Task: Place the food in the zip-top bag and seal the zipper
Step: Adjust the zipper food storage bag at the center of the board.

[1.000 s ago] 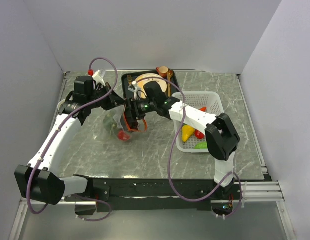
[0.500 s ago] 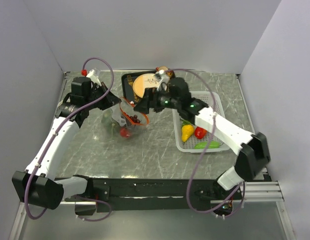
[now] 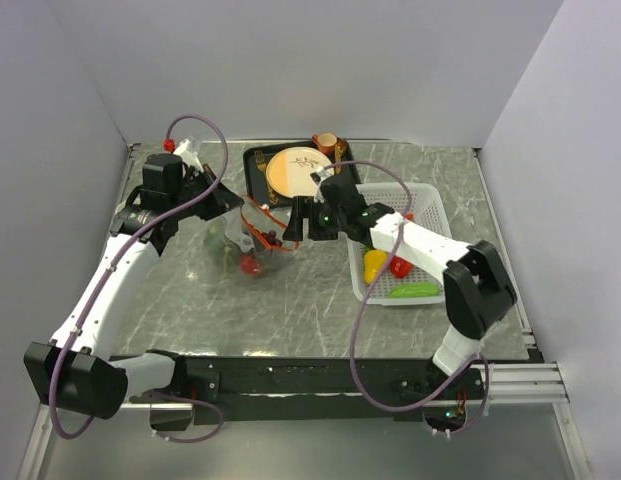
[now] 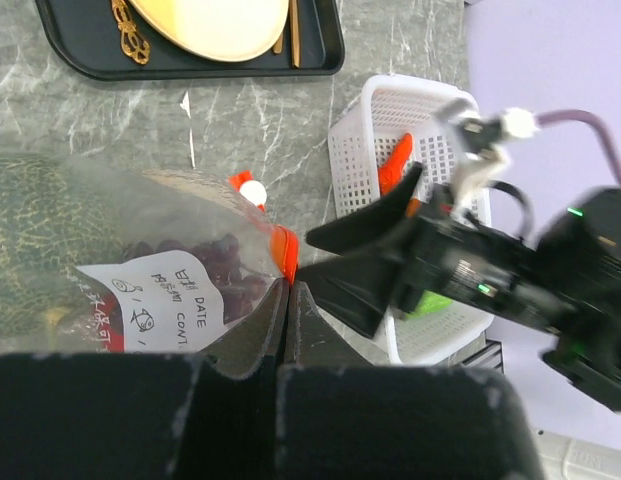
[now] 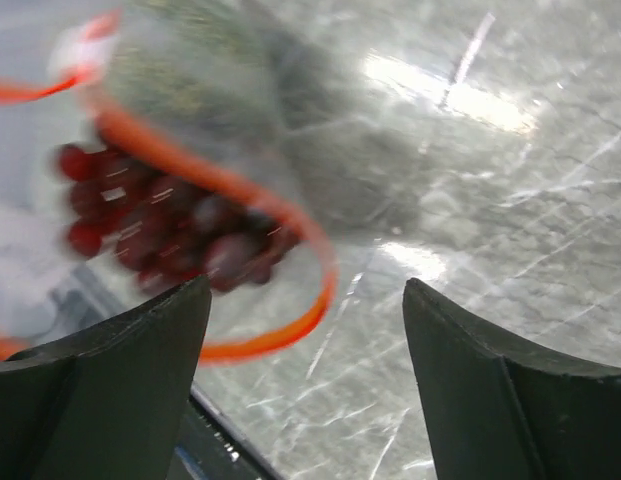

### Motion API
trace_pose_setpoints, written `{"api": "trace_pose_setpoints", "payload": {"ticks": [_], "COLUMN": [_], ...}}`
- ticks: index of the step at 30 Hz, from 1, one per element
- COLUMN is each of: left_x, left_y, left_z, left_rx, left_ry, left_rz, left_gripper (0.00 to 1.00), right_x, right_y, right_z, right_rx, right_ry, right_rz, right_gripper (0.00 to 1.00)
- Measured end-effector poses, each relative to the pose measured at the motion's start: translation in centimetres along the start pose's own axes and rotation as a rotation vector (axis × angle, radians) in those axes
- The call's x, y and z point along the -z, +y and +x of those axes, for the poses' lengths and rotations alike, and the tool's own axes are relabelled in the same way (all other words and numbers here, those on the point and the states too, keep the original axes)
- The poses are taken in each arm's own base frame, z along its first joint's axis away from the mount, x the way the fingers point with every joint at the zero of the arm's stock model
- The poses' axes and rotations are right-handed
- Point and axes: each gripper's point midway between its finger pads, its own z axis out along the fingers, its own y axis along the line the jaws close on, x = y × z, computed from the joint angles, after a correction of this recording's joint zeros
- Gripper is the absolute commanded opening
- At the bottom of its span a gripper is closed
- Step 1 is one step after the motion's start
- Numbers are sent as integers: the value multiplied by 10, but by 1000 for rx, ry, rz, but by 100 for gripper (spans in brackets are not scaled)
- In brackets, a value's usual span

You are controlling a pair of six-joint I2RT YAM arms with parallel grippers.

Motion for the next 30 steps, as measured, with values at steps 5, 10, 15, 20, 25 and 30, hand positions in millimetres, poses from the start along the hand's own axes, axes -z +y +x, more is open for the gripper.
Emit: {"api": "trace_pose_setpoints", "payload": {"ticks": [5, 10, 15, 20, 25, 30], "left_x": [0, 2, 1, 1, -4, -7], "left_y": [0, -1, -1, 7, 17, 24], "left_z": [0, 0, 1, -5, -26, -28], "left_rx": [0, -1, -2, -3, 2, 16], "left_ry": [1, 0, -2, -25, -68, -84], "left_rz": [2, 6, 7, -31, -79, -91], "left_gripper": [1, 1, 1, 1, 1, 1], "right_x": [-19, -25, -19, 26, 89, 89], "right_y": [-16, -9, 1, 42, 142, 163], "right_z": [14, 15, 6, -37, -120, -120], "right_rx": [-42, -85, -88, 4, 197, 241], "right_ry": [62, 73, 40, -59, -254, -246], "right_rz": [21, -40, -85, -133, -312, -332], "right_gripper": [45, 0, 0, 0, 0, 0]}}
